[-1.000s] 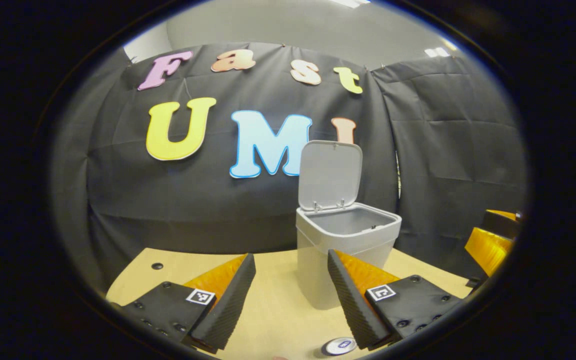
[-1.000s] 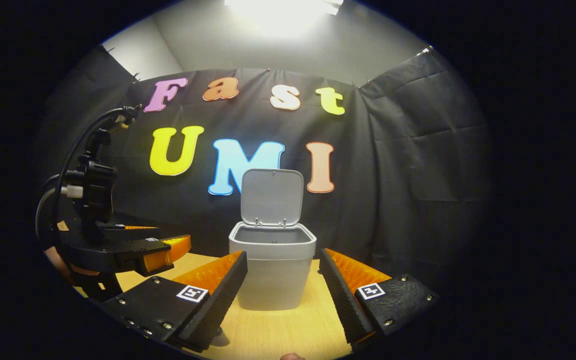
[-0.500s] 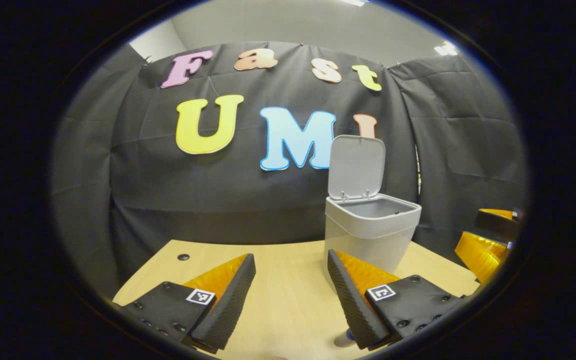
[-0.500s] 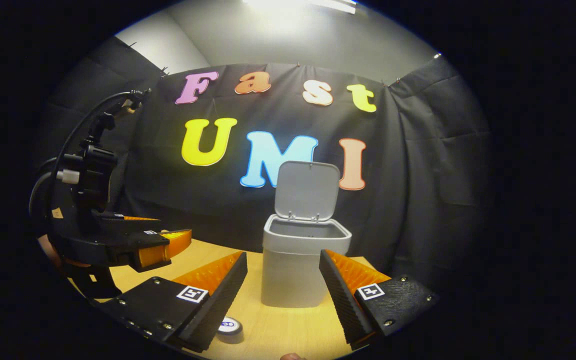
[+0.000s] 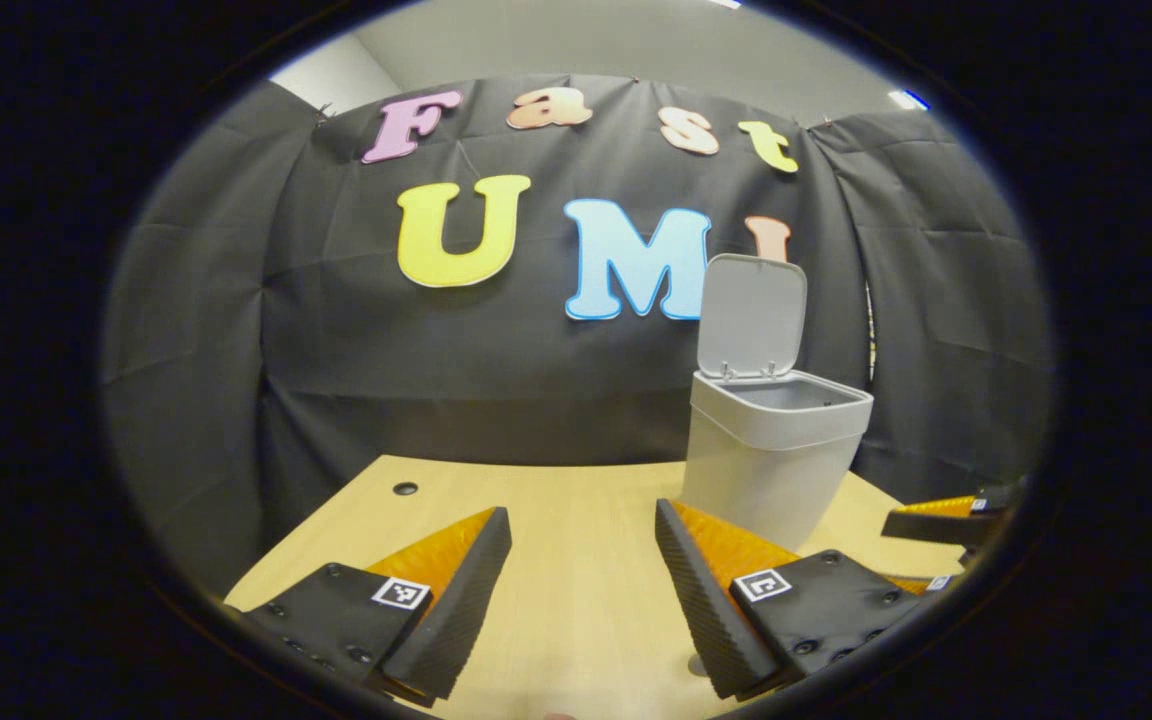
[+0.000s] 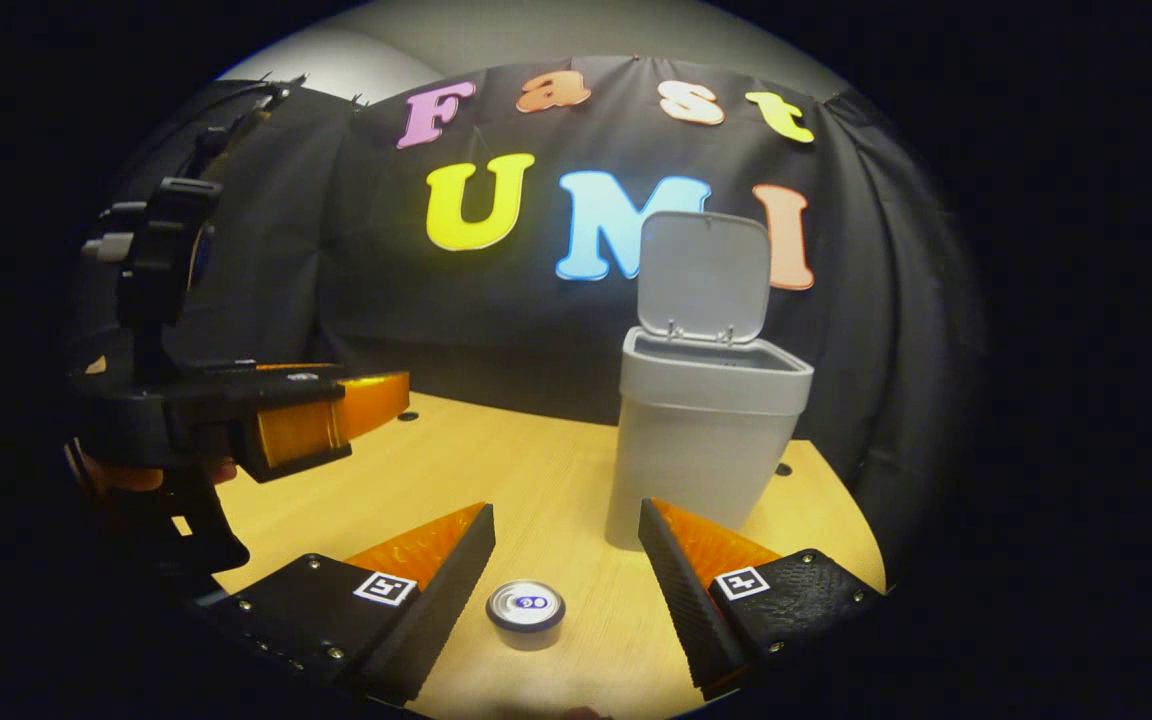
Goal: Press the lid of the desktop garbage bin to open it, pick up the crumpled paper on the desktop and throw it into the bin, then pick up the pop can on the desktop and drop it into the bin, and finally close the garbage bin lid.
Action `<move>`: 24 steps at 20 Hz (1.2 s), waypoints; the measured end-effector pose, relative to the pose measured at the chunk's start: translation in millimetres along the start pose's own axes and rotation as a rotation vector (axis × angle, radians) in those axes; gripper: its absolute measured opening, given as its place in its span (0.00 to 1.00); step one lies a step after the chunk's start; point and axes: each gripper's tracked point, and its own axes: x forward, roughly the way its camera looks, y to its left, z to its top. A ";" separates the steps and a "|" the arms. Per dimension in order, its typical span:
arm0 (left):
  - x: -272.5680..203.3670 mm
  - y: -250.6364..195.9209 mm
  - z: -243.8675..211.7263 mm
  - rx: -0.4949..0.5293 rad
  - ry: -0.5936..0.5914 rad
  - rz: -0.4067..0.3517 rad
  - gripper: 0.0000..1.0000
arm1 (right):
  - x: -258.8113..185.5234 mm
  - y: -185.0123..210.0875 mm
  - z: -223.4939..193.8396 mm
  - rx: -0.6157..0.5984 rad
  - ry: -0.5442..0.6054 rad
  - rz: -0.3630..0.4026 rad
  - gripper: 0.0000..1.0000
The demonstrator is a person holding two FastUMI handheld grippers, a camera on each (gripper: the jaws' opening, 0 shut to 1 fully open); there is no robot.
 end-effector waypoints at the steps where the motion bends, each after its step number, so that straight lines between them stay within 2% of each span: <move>1: -2.3 3.7 1.6 0.001 -0.007 0.015 0.95 | 2.9 3.3 -5.3 -0.006 0.025 0.017 0.93; 2: -4.0 5.1 1.8 0.002 -0.011 0.028 0.91 | 6.4 6.9 -10.8 -0.013 0.051 0.031 0.93; 4: -5.7 10.0 0.7 0.003 -0.012 0.050 0.99 | 15.3 12.5 -27.6 -0.020 0.115 0.055 0.93; 5: -7.1 11.6 -1.0 0.001 -0.013 0.057 0.99 | 18.6 14.1 -35.6 -0.027 0.146 0.062 0.93; 7: -10.2 16.4 -4.8 -0.008 -0.011 0.069 0.91 | 22.2 18.9 -49.4 -0.051 0.194 0.077 0.93; 8: -11.4 17.8 -7.5 -0.012 -0.005 0.075 0.91 | 23.8 19.7 -54.7 -0.063 0.210 0.081 0.93; 9: -12.6 19.7 -11.1 -0.017 0.001 0.081 0.95 | 27.1 19.6 -60.9 -0.074 0.228 0.086 0.93; 12: -15.2 26.7 -19.4 -0.032 0.021 0.099 0.95 | 36.8 19.6 -78.2 -0.095 0.295 0.101 0.93; 13: -15.9 28.0 -20.5 -0.036 0.024 0.103 0.99 | 39.1 18.3 -84.2 -0.097 0.316 0.104 0.93; 24: -23.9 44.7 -25.2 -0.026 0.045 0.150 0.99 | 49.2 15.4 -118.4 -0.072 0.422 0.100 0.94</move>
